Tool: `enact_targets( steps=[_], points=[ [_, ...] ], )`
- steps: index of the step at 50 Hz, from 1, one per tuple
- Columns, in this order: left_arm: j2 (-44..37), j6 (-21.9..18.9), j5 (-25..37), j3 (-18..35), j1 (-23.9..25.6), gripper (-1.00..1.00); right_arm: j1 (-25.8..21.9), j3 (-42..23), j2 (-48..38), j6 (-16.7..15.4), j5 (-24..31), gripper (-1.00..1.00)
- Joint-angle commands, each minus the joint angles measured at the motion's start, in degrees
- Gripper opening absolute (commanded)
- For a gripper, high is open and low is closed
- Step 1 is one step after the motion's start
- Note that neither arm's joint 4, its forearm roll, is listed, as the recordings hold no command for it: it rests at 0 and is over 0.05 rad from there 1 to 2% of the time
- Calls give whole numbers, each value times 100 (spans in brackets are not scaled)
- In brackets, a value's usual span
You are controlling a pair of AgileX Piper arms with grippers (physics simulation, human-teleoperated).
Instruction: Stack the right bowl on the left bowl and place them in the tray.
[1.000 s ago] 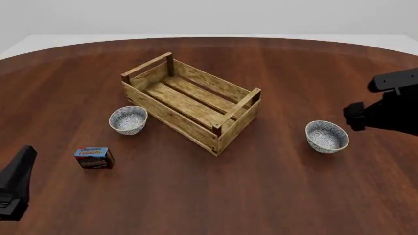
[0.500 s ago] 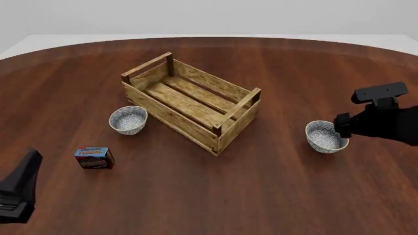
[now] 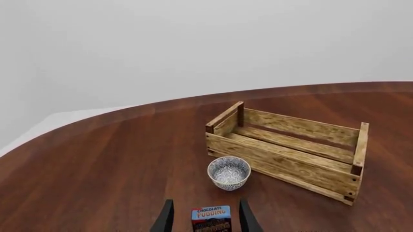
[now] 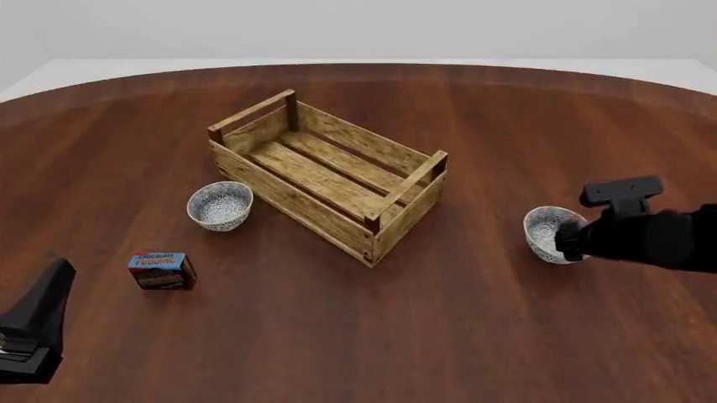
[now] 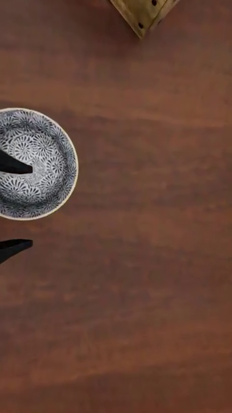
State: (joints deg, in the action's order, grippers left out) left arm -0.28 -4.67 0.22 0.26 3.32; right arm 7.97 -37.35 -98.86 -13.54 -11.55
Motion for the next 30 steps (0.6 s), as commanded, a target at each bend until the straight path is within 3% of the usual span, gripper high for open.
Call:
enact_targets(
  steps=[1,8,9,30],
  points=[
    [9,3,82,80,2,100,-36,78,-411,60,-306,100],
    [-13,13,135,150,9,100,-71,172,-443,127,-445,100],
    [-10,15,134,148,9,100,-92,163,-473,129,-415,-100],
    [27,75,-6,-26,13,100,-148,331,581,102,2,-100]
  ],
)
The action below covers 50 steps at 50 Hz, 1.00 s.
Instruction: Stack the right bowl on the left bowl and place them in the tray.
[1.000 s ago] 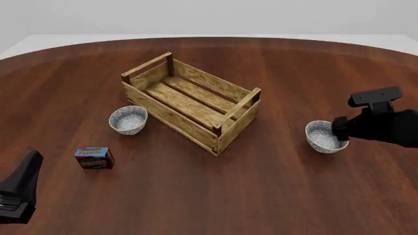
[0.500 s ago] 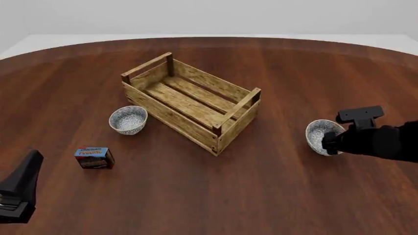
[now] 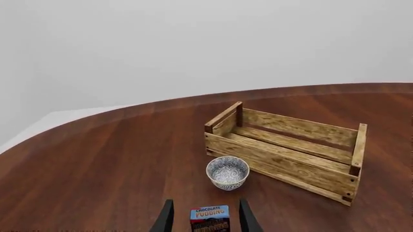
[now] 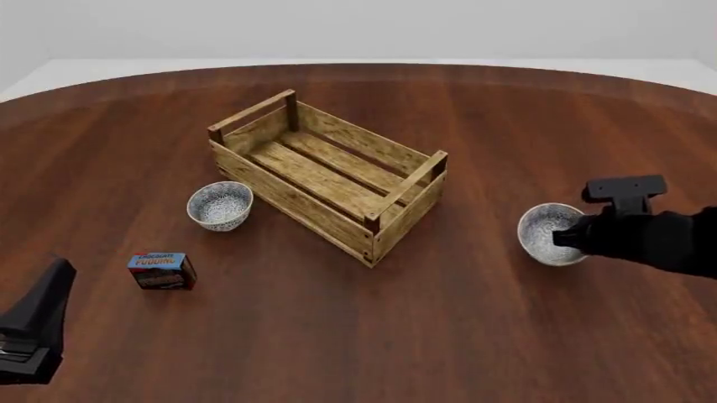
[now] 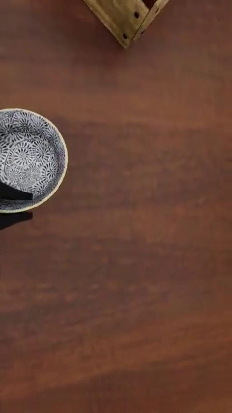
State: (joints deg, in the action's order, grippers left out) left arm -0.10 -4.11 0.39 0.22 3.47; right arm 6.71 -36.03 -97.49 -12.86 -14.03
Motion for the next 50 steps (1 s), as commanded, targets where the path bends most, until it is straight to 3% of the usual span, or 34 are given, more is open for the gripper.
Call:
enact_targets(
  steps=[1,14,16,25,28,30,50],
  points=[
    [8,20,-24,-21,-4,100,-29,205,517,43,272,-100],
    [8,15,-90,-17,-29,100,-223,134,1555,208,881,-100],
    [3,10,173,254,-25,100,-269,127,1705,239,971,-100],
    [7,-80,380,461,7,100,-539,57,2464,376,1343,-100],
    [7,-56,382,458,-2,100,-612,-1,2627,430,1421,-100],
    [8,196,396,503,124,100,-718,-91,2800,525,1505,-100],
    [8,76,397,535,56,100,-1371,-670,3678,758,1990,-100]
  ],
)
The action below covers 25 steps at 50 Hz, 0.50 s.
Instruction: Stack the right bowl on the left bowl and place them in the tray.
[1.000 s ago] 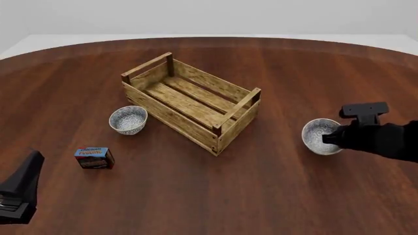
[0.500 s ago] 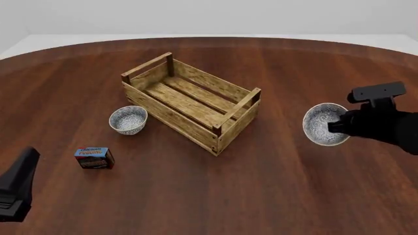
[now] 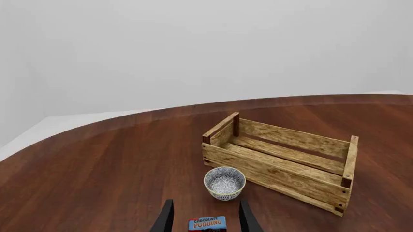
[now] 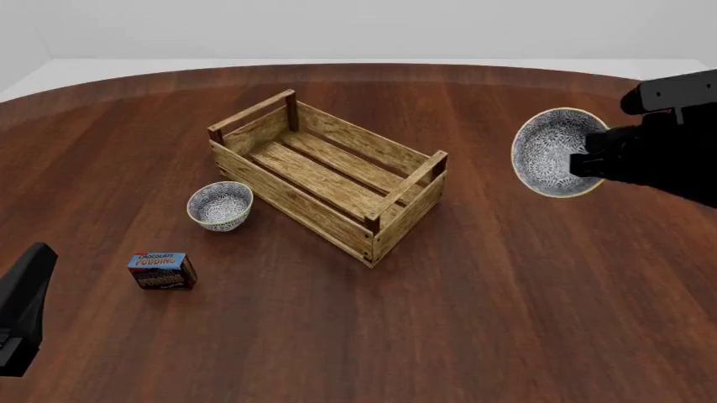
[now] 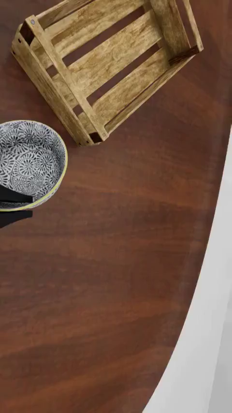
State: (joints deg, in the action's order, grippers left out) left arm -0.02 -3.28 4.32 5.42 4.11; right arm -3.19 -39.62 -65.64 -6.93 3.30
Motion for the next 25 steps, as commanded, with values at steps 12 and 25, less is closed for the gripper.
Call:
enact_targets(
  steps=[12,25],
  points=[
    [-3,-31,18,-3,4,100,-862,-474,795,420,250,-100],
    [-14,-29,64,35,16,100,-1373,-581,774,697,16,-100]
  ],
)
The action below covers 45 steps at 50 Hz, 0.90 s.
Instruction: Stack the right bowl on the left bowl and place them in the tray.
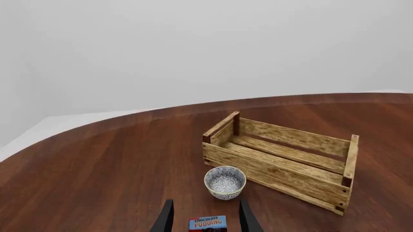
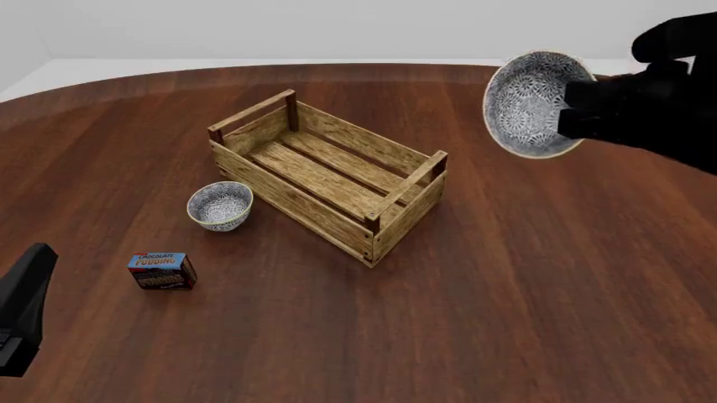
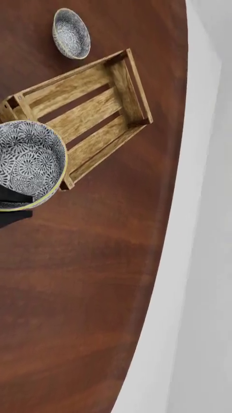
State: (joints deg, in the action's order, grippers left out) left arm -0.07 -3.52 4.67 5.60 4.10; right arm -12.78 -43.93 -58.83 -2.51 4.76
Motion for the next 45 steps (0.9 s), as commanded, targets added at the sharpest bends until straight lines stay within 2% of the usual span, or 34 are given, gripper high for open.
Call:
enact_targets(
  steps=[1,15,19,21,22,26,30,33,36,39,45],
  points=[
    [-9,-12,40,28,16,100,-494,-153,97,299,-149,-100],
    [-168,132,92,190,228,100,-814,97,188,441,-495,-100],
    [-187,76,146,250,264,100,-919,214,226,444,-609,-100],
    [-180,76,194,282,293,100,-931,150,226,281,-590,-100],
    [-215,77,188,286,304,100,-1023,139,241,397,-554,-100],
    [-417,71,86,302,346,100,-1050,129,192,343,-593,-100],
    [-389,-30,116,348,499,100,-1100,68,129,367,-613,-100],
    [-378,120,118,440,697,100,-1136,45,63,369,-653,-100],
    [-523,112,26,550,768,100,-1186,48,49,337,-660,-100],
    [-1080,47,-401,600,1026,100,-1180,41,73,308,-658,-100],
    [-1616,-170,-773,792,1296,100,-1208,61,1,296,-705,-100]
  ],
)
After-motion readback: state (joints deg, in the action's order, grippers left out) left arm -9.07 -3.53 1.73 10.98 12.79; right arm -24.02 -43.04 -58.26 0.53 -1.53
